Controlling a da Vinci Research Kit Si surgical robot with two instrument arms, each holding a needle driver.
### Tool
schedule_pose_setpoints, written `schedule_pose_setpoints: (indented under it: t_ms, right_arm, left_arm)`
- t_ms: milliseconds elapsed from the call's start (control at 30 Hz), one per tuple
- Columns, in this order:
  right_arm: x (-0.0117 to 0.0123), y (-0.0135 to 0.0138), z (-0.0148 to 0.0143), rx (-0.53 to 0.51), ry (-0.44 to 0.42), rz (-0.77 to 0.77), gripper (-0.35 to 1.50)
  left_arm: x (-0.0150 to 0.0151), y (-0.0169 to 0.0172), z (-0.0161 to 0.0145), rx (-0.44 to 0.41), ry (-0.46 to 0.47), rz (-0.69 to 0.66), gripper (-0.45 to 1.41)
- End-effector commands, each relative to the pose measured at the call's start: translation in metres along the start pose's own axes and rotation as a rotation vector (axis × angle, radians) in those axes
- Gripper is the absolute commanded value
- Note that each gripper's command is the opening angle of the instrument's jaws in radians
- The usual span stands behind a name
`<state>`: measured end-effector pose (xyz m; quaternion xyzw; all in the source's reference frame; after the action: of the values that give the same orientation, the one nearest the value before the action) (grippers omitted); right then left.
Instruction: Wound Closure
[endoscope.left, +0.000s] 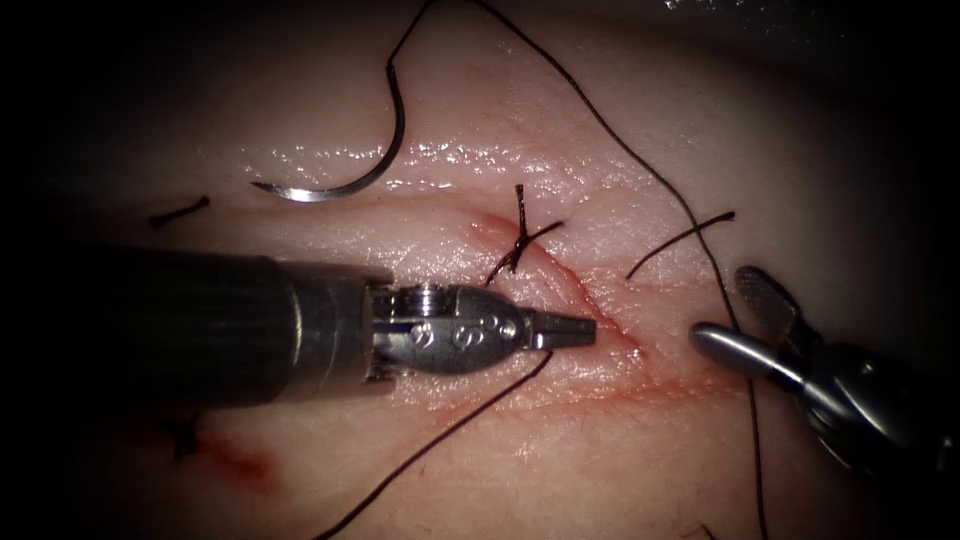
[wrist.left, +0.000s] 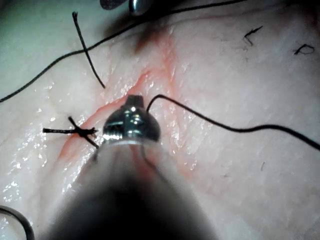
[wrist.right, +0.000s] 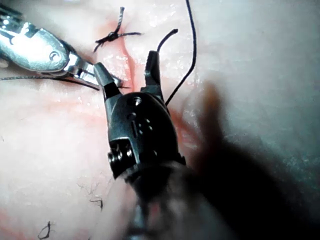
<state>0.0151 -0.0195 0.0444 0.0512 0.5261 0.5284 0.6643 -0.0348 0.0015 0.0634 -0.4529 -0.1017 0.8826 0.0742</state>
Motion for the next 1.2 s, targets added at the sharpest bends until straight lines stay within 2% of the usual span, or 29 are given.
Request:
schedule_pose_setpoints:
  t_ms: [33,200,333,467,667,700,733,767,967,1067,1200]
  right_arm:
    - [-0.0012,0.0001,0.0017,0.003,0.007,0.012,1.03]
    - [-0.0035,0.0027,0.0043,0.033,0.03,0.129,1.03]
    - [-0.0056,0.0046,0.0055,0.022,0.001,0.179,1.03]
    - [-0.005,0.0047,0.0062,0.021,0.005,0.19,1.03]
    - [-0.0034,0.0042,0.0075,0.02,0.019,0.153,0.93]
    - [-0.0031,0.004,0.0078,0.017,0.021,0.133,0.81]
    - [-0.003,0.0038,0.0079,0.015,0.019,0.1,0.07]
    - [-0.003,0.0036,0.0078,0.0,0.003,0.059,-0.35]
    - [-0.0024,0.0027,0.0069,-0.099,-0.042,-0.082,-0.35]
    - [-0.0005,0.0012,0.0061,-0.13,-0.053,-0.141,-0.35]
    - [0.0018,-0.0003,0.0054,-0.161,-0.024,-0.182,-0.35]
  left_arm:
    - [-0.0003,0.0001,0.0007,0.0,-0.003,-0.001,-0.45]
    - [-0.0007,0.0002,0.0007,-0.013,-0.01,-0.009,-0.45]
    - [-0.0016,-0.0002,0.001,-0.016,-0.011,-0.017,-0.45]
    - [-0.0018,-0.0002,0.0012,-0.021,-0.014,-0.011,-0.45]
    - [-0.0018,-0.0001,0.0012,-0.023,-0.013,-0.009,-0.45]
    - [-0.0018,0.0,0.0012,-0.024,-0.012,-0.008,-0.45]
    - [-0.0017,0.0,0.0011,-0.026,-0.011,-0.008,-0.45]
    - [-0.0017,0.0,0.001,-0.027,-0.011,-0.008,-0.45]
    - [-0.0009,-0.0001,0.0,-0.031,-0.01,-0.016,-0.45]
    - [0.0001,-0.0001,-0.0013,-0.029,-0.015,-0.027,-0.45]
    - [0.001,0.0001,-0.0023,-0.029,-0.018,-0.035,-0.45]
